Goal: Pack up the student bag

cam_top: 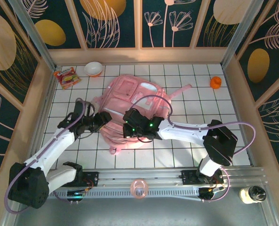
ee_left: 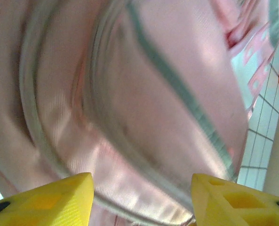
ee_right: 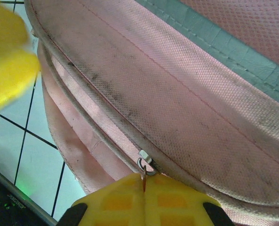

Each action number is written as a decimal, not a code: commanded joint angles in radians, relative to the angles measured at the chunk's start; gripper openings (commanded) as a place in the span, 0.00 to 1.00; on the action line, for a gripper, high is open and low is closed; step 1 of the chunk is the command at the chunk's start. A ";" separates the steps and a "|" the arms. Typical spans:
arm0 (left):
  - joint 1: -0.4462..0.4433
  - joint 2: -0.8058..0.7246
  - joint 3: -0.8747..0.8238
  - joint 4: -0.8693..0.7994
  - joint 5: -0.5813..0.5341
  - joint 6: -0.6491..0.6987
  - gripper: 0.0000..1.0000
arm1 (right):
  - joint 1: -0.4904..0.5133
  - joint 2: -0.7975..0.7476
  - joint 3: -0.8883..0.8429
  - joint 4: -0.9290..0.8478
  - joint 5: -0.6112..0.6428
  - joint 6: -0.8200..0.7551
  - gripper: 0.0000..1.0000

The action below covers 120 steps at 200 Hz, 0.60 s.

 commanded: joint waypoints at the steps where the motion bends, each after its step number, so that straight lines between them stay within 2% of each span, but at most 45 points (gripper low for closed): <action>1: -0.054 -0.018 -0.043 0.106 0.064 -0.150 0.55 | -0.005 0.003 0.029 0.045 -0.007 -0.021 0.00; 39: -0.101 0.046 -0.025 0.197 0.073 -0.198 0.51 | -0.004 0.005 0.025 0.063 -0.037 -0.023 0.00; 90: -0.123 0.111 -0.007 0.300 0.070 -0.238 0.51 | -0.005 -0.011 0.011 0.075 -0.048 -0.032 0.00; 99: -0.124 0.125 -0.006 0.305 0.067 -0.237 0.45 | -0.006 -0.013 0.010 0.074 -0.049 -0.036 0.00; 120: -0.124 0.137 0.011 0.270 0.022 -0.221 0.15 | -0.016 -0.035 -0.003 0.023 -0.024 -0.041 0.00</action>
